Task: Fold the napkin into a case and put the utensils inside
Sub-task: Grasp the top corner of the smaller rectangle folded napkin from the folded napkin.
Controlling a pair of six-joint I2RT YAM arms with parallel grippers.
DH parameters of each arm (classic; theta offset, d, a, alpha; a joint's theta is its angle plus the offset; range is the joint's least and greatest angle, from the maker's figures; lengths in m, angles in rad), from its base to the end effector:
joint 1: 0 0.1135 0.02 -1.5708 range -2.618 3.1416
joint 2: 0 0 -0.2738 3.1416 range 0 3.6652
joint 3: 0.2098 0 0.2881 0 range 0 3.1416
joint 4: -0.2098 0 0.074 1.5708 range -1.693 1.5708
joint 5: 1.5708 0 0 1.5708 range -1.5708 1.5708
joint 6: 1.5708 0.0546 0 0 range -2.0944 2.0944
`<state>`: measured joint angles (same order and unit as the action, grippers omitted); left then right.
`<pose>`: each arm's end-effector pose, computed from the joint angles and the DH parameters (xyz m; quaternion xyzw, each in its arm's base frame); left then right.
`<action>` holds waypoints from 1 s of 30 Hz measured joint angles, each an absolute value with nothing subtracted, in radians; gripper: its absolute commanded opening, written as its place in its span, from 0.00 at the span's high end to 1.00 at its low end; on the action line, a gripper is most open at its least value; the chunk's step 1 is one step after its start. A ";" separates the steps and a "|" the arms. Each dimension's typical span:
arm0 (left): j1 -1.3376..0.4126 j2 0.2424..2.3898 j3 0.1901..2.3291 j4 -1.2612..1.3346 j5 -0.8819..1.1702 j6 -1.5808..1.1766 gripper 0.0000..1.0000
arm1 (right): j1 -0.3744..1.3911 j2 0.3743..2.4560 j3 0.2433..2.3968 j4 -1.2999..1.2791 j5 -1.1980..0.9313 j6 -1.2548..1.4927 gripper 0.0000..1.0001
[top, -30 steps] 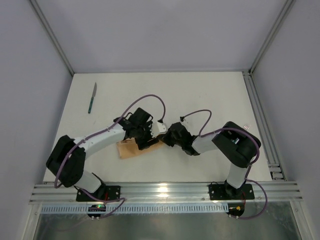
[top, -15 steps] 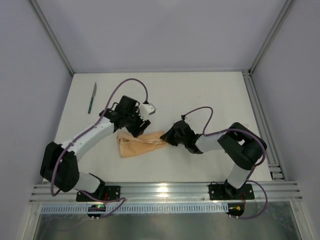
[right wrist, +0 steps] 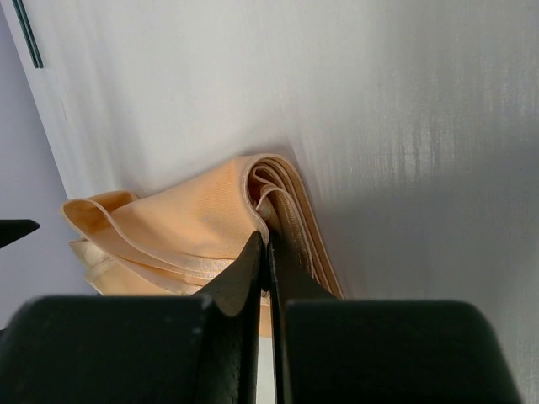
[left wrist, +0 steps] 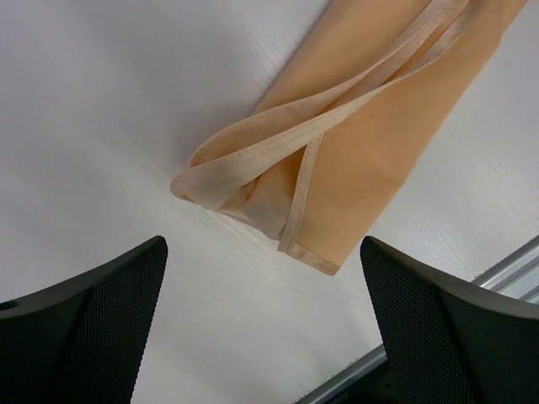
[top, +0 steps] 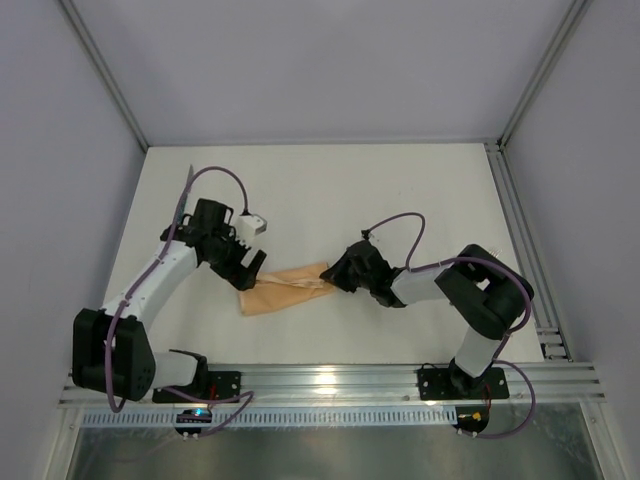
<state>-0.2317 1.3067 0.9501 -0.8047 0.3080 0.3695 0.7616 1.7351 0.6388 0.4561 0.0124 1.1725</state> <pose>0.2723 -0.0813 0.2201 0.3163 0.9149 -0.1360 0.2108 0.2538 0.2411 0.0836 0.1850 0.8743 0.3662 0.2593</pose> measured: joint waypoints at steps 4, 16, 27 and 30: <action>-0.234 1.325 0.890 -0.748 0.242 0.363 0.01 | 0.762 1.735 0.637 0.457 0.012 1.171 0.96; -0.184 1.446 0.805 -0.553 0.211 0.386 0.23 | 0.757 1.734 0.608 0.502 0.001 1.172 0.96; -0.181 1.370 0.719 -0.458 0.318 0.514 0.61 | 0.754 1.730 0.596 0.515 -0.003 1.173 0.96; -0.181 1.327 0.698 -0.450 0.342 0.557 0.60 | 0.751 1.725 0.588 0.517 -0.003 1.176 0.96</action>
<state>-0.1810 1.3270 0.6983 -0.4500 0.3416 0.5571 0.7506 1.7252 0.5884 0.5167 -0.0032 1.1755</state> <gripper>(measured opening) 0.387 0.048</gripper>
